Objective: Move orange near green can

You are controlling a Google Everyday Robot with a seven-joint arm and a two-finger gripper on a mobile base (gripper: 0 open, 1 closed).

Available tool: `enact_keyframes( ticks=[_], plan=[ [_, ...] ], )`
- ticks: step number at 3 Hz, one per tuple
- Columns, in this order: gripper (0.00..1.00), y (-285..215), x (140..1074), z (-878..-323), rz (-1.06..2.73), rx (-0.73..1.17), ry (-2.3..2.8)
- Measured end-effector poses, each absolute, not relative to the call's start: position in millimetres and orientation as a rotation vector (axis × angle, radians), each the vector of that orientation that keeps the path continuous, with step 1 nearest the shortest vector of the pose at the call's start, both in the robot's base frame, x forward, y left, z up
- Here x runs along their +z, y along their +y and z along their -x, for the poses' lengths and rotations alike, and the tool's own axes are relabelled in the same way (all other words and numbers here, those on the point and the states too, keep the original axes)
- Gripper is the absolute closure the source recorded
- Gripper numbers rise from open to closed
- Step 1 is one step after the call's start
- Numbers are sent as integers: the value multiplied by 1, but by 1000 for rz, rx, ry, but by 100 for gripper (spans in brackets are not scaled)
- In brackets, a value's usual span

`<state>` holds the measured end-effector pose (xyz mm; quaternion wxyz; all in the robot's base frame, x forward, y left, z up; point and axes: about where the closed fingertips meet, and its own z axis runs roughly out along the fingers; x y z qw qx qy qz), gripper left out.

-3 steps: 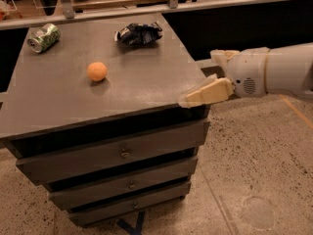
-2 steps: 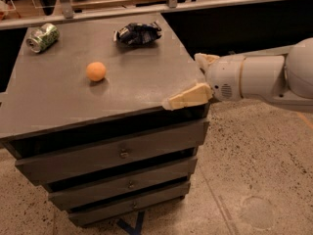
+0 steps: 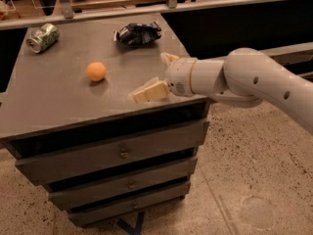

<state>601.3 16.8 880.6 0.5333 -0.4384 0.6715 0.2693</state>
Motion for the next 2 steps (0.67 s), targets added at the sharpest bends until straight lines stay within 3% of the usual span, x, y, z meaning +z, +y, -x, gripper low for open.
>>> enact_keyframes(
  ticks=[2],
  plan=[
    [0, 35, 881, -611, 1032, 642, 1587]
  ],
)
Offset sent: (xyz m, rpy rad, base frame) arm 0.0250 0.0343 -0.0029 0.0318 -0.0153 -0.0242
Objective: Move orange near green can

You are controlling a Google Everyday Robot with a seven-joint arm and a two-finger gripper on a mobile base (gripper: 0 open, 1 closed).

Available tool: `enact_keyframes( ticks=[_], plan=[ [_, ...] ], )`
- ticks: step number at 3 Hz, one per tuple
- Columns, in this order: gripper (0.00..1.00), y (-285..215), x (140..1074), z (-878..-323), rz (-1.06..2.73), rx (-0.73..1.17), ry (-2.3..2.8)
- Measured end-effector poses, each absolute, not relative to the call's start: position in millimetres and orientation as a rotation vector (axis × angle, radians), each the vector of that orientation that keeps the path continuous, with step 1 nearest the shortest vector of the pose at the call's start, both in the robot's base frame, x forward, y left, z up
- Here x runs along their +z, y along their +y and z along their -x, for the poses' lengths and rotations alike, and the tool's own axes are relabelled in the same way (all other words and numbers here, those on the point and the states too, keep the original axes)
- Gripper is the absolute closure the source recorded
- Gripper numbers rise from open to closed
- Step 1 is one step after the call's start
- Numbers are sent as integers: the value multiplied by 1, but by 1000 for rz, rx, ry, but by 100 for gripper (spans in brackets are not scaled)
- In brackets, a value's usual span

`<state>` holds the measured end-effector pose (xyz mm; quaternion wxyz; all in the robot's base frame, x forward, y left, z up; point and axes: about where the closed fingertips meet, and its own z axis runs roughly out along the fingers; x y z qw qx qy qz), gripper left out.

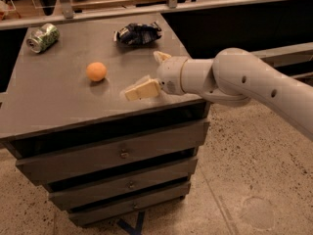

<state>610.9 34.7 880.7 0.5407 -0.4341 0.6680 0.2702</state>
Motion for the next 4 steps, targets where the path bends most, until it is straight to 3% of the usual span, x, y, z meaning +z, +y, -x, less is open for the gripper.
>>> enact_keyframes(
  ticks=[4],
  plan=[
    [0, 98, 859, -682, 1082, 708, 1550]
  ],
)
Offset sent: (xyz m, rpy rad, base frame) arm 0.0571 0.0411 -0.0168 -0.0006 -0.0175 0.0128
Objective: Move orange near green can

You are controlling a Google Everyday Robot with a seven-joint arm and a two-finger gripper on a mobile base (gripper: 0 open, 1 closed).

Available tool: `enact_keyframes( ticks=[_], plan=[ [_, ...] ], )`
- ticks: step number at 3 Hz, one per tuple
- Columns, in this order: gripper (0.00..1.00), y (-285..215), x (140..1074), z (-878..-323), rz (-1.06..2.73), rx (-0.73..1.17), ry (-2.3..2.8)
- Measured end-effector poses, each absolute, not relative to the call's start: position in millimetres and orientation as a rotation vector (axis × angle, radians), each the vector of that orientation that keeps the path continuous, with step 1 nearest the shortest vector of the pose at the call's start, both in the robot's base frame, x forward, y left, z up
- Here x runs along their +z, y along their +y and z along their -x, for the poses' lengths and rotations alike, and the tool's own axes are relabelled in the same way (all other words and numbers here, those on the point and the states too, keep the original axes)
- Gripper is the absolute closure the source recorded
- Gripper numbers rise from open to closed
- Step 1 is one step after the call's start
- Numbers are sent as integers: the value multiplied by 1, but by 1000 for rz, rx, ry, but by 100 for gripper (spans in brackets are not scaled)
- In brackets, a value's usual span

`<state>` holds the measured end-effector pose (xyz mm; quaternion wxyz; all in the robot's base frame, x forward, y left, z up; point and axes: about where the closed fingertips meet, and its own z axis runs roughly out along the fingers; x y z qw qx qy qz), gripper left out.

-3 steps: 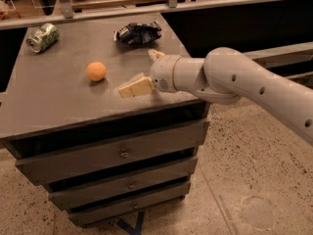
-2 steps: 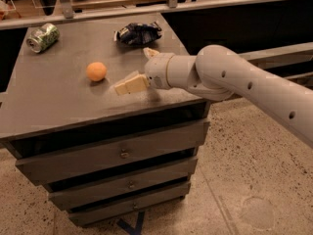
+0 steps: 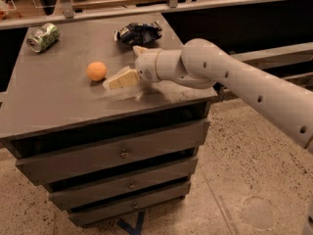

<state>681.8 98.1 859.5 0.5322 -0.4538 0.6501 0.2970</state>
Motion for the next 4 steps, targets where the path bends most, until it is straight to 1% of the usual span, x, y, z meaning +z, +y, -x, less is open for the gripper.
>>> enact_keyframes(
  ticks=[2, 4],
  plan=[
    [0, 139, 858, -698, 1150, 832, 1502],
    [0, 163, 849, -690, 1232, 927, 1497]
  ],
)
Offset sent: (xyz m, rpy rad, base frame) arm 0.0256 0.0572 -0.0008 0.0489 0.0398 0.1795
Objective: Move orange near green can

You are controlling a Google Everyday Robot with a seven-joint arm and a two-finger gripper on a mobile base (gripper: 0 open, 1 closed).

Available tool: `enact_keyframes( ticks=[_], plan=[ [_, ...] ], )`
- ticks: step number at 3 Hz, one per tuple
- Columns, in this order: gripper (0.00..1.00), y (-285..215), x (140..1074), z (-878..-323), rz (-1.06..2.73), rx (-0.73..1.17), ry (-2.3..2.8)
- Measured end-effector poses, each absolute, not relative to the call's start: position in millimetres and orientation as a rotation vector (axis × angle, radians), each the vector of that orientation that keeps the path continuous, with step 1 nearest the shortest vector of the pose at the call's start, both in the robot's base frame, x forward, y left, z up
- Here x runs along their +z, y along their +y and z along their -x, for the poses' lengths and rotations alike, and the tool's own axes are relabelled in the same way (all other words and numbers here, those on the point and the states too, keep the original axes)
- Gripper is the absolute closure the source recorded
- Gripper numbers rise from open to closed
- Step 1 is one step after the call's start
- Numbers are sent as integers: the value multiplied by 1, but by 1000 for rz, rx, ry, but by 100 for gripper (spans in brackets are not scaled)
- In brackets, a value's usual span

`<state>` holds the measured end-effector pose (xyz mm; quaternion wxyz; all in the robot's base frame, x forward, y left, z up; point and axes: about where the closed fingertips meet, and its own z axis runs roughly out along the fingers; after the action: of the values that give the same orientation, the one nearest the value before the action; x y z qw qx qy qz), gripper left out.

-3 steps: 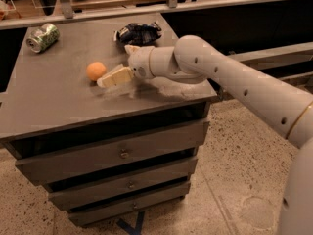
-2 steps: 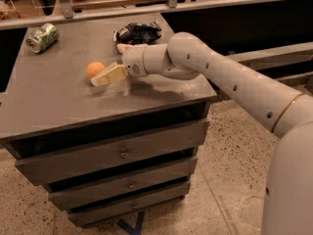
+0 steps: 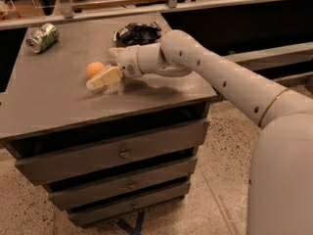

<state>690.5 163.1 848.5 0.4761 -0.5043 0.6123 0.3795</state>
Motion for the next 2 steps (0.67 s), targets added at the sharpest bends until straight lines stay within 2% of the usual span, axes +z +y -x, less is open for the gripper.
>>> enact_keyframes(
  ticks=[1, 2],
  plan=[
    [17, 171, 843, -683, 1260, 971, 1492],
    [40, 177, 841, -678, 1281, 993, 1481]
  ],
)
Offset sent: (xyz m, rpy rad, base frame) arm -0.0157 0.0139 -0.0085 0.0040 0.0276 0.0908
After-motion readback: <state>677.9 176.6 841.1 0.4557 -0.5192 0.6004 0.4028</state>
